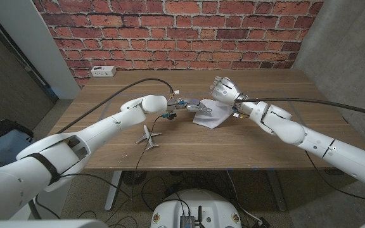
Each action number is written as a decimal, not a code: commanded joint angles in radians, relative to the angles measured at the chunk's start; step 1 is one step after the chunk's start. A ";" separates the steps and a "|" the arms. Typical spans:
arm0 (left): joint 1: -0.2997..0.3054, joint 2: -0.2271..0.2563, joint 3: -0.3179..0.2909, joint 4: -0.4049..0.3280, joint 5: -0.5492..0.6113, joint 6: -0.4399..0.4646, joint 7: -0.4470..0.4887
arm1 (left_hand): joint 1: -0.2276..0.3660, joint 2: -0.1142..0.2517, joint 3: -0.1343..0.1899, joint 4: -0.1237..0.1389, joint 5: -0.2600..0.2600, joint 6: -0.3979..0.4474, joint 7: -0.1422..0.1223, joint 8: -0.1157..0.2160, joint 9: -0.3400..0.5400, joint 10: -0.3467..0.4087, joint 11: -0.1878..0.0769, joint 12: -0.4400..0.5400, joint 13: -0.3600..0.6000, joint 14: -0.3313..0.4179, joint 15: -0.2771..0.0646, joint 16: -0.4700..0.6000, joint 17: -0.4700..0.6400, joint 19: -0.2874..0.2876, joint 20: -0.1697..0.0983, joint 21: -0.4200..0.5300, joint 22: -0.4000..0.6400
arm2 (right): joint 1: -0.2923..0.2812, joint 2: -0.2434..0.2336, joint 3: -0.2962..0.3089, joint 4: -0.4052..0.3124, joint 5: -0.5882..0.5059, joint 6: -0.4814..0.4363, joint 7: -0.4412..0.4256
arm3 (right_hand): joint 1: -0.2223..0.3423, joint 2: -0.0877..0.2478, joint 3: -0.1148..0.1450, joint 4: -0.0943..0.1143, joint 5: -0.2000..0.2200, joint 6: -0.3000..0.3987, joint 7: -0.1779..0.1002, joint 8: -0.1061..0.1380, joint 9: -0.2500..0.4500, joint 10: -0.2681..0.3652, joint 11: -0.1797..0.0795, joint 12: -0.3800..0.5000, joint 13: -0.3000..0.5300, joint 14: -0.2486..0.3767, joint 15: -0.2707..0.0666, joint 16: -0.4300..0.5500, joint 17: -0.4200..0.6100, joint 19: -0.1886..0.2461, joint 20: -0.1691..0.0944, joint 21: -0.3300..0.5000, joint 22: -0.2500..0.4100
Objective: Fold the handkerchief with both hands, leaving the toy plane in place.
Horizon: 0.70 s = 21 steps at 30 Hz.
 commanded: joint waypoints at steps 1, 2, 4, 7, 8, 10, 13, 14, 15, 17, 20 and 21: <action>-0.011 -0.009 0.005 0.023 0.000 -0.010 -0.003 | -0.009 0.004 0.002 0.002 0.007 0.005 0.007 -0.002 0.004 0.004 0.000 -0.003 0.002 0.002 0.001 -0.001 0.002 0.014 0.010 0.007 0.004 | -0.037 -0.013 0.005 -0.025 0.016 -0.024 -0.008 | -0.025 -0.020 0.019 0.004 0.009 -0.155 -0.007 -0.008 -0.001 -0.152 -0.005 -0.040 -0.006 0.005 -0.167 -0.026 -0.004 0.009 -0.033 0.013 0.001; -0.012 -0.011 0.005 0.026 0.001 -0.012 -0.002 | -0.009 0.004 0.002 0.002 0.007 0.005 0.006 -0.002 0.004 0.004 -0.001 -0.003 0.002 0.002 0.002 -0.001 0.002 0.014 0.010 0.007 0.004 | -0.042 -0.013 0.008 -0.028 0.018 -0.028 -0.007 | -0.036 -0.029 0.019 0.006 0.010 -0.188 -0.009 -0.009 -0.001 -0.188 -0.006 -0.041 -0.008 -0.001 -0.164 -0.035 -0.006 0.010 -0.029 0.014 0.000; -0.015 -0.013 0.007 0.031 0.001 -0.015 -0.002 | -0.010 0.004 0.003 0.002 0.007 0.005 0.006 -0.002 0.004 0.004 -0.003 -0.003 0.002 0.002 0.001 -0.001 0.002 0.014 0.010 0.007 0.004 | -0.051 -0.009 0.013 -0.031 0.021 -0.043 -0.011 | -0.098 -0.040 0.018 0.023 0.015 -0.290 -0.009 -0.009 0.000 -0.277 -0.016 -0.037 -0.013 -0.024 -0.158 -0.058 -0.010 0.012 -0.022 0.013 0.000; -0.018 -0.016 0.008 0.035 0.002 -0.018 -0.002 | -0.012 0.004 0.003 0.002 0.007 0.006 0.006 -0.002 0.004 0.004 -0.002 -0.004 0.003 0.002 0.001 -0.001 0.002 0.014 0.009 0.007 0.004 | -0.067 0.000 0.026 -0.039 0.031 -0.071 -0.016 | -0.162 -0.053 0.020 0.036 0.020 -0.348 -0.010 -0.005 0.001 -0.341 -0.010 -0.034 -0.017 -0.043 -0.153 -0.072 -0.012 0.010 -0.012 0.008 -0.001; -0.018 -0.017 0.008 0.036 0.002 -0.018 -0.002 | -0.012 0.004 0.003 0.002 0.007 0.005 0.006 -0.002 0.004 0.004 -0.002 -0.004 0.003 0.002 0.001 -0.001 0.002 0.014 0.009 0.007 0.004 | -0.073 0.007 0.029 -0.040 0.031 -0.087 -0.020 | -0.170 -0.055 0.021 0.037 0.021 -0.357 -0.009 -0.006 0.001 -0.347 -0.011 -0.034 -0.017 -0.046 -0.151 -0.074 -0.012 0.011 -0.010 0.008 -0.001; -0.020 -0.019 0.009 0.040 0.002 -0.019 -0.002 | -0.013 0.004 0.003 0.002 0.007 0.005 0.005 -0.002 0.004 0.004 -0.003 -0.004 0.003 0.003 0.001 -0.001 0.002 0.014 0.009 0.007 0.004 | -0.084 0.016 0.038 -0.049 0.042 -0.106 -0.013 | -0.239 -0.060 0.012 0.061 0.023 -0.394 -0.009 -0.005 0.002 -0.364 -0.004 -0.029 -0.019 -0.056 -0.146 -0.076 -0.010 0.014 0.002 0.005 -0.001; -0.022 -0.020 0.010 0.041 0.003 -0.020 -0.002 | -0.014 0.004 0.003 0.002 0.007 0.006 0.006 -0.001 0.004 0.004 -0.001 -0.004 0.003 0.002 0.001 -0.001 0.002 0.015 0.009 0.007 0.004 | -0.100 0.031 0.053 -0.064 0.064 -0.133 -0.003 | -0.369 -0.063 -0.013 0.114 0.026 -0.465 -0.007 -0.006 0.003 -0.389 0.010 -0.026 -0.021 -0.081 -0.141 -0.076 -0.003 0.013 0.018 -0.003 0.000; -0.022 -0.020 0.010 0.042 0.003 -0.020 -0.003 | -0.015 0.004 0.003 0.002 0.007 0.006 0.006 -0.001 0.004 0.004 -0.001 -0.004 0.003 0.003 0.001 -0.001 0.002 0.015 0.009 0.007 0.004 | -0.105 0.037 0.056 -0.065 0.059 -0.149 -0.003 | -0.392 -0.064 -0.017 0.122 0.028 -0.480 -0.006 -0.007 0.004 -0.396 0.013 -0.026 -0.021 -0.094 -0.139 -0.080 -0.002 0.008 0.026 -0.007 0.000; -0.022 -0.020 0.010 0.042 0.003 -0.020 -0.002 | -0.015 0.004 0.003 0.002 0.007 0.006 0.006 -0.001 0.004 0.004 -0.001 -0.004 0.003 0.003 0.001 -0.001 0.002 0.015 0.009 0.007 0.004 | -0.111 0.040 0.062 -0.069 0.072 -0.155 -0.007 | -0.419 -0.066 -0.025 0.134 0.028 -0.489 -0.003 -0.005 0.004 -0.401 0.013 -0.025 -0.021 -0.098 -0.135 -0.078 0.001 0.009 0.030 -0.009 0.000; -0.022 -0.020 0.010 0.040 0.004 -0.018 0.000 | -0.016 0.004 0.004 0.002 0.007 0.007 0.007 -0.001 0.004 0.005 0.001 -0.004 0.003 0.003 0.001 -0.001 0.002 0.015 0.009 0.006 0.004 | -0.127 0.052 0.081 -0.076 0.120 -0.172 -0.020 | -0.497 -0.067 -0.045 0.169 0.031 -0.512 0.009 -0.003 0.004 -0.405 0.016 -0.021 -0.022 -0.106 -0.138 -0.074 0.008 0.007 0.039 -0.015 0.000; -0.022 -0.019 0.010 0.038 0.005 -0.018 0.000 | -0.018 0.004 0.004 0.001 0.008 0.006 0.007 -0.002 0.004 0.005 -0.003 -0.005 0.003 0.003 0.001 -0.001 0.002 0.015 0.008 0.006 0.004 | -0.150 0.066 0.107 -0.085 0.180 -0.198 -0.041 | -0.603 -0.076 -0.080 0.217 0.036 -0.547 0.031 -0.003 0.005 -0.407 0.030 -0.016 -0.022 -0.121 -0.132 -0.072 0.018 0.004 0.051 -0.023 0.001; -0.022 -0.018 0.010 0.036 0.005 -0.017 0.000 | -0.018 0.005 0.004 0.001 0.008 0.006 0.007 -0.002 0.004 0.005 -0.003 -0.005 0.003 0.003 0.001 -0.001 0.002 0.016 0.009 0.006 0.004 | -0.157 0.069 0.116 -0.091 0.199 -0.207 -0.038 | -0.642 -0.076 -0.093 0.236 0.038 -0.551 0.034 0.000 0.005 -0.407 0.033 -0.014 -0.023 -0.122 -0.133 -0.068 0.022 0.005 0.056 -0.026 0.001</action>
